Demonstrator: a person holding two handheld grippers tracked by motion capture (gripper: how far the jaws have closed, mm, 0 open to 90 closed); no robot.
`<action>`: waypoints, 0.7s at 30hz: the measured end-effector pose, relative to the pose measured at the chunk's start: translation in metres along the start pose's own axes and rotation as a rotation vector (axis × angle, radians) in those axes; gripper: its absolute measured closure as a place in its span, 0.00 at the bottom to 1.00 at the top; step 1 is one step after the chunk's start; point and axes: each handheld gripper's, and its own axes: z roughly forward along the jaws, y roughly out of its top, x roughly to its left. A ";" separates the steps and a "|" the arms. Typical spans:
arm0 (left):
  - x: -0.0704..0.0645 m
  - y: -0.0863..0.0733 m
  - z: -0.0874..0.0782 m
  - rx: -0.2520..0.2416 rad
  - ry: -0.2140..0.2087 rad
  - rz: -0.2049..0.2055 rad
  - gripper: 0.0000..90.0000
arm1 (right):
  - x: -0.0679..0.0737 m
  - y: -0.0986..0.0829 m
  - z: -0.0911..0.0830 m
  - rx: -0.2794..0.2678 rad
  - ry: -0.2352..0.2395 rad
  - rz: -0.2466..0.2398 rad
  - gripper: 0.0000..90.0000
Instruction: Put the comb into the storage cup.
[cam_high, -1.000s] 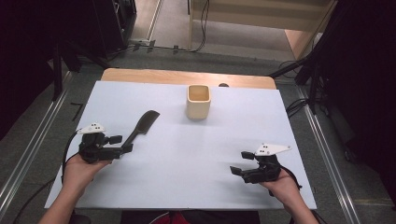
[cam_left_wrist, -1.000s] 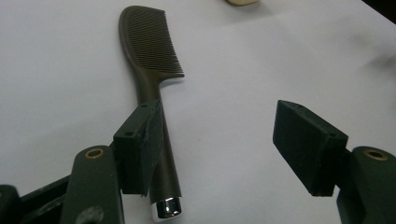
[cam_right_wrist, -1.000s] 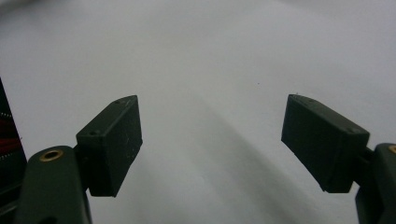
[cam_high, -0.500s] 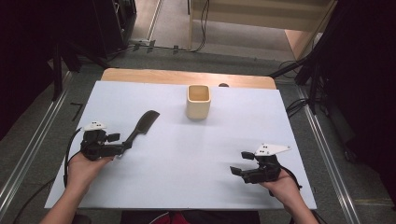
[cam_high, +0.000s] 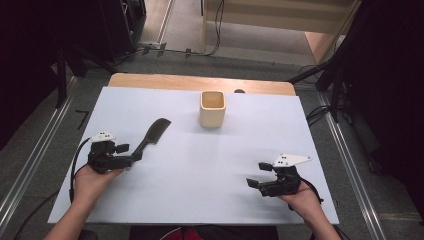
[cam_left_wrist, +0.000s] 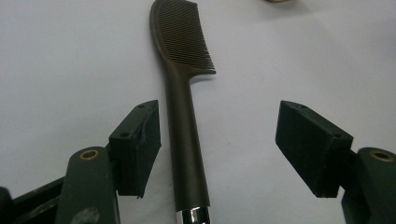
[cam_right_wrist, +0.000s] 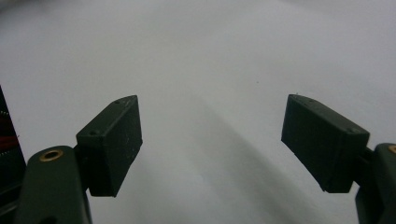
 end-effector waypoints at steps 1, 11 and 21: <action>-0.001 0.000 0.001 0.005 0.009 0.005 0.35 | 0.000 0.000 0.000 0.000 -0.001 0.000 0.21; -0.003 -0.007 0.010 0.029 0.076 0.067 0.40 | 0.001 0.000 0.000 0.005 -0.001 -0.004 0.21; -0.001 -0.013 0.020 0.036 0.123 0.074 0.45 | 0.000 0.000 0.001 0.008 -0.004 -0.008 0.21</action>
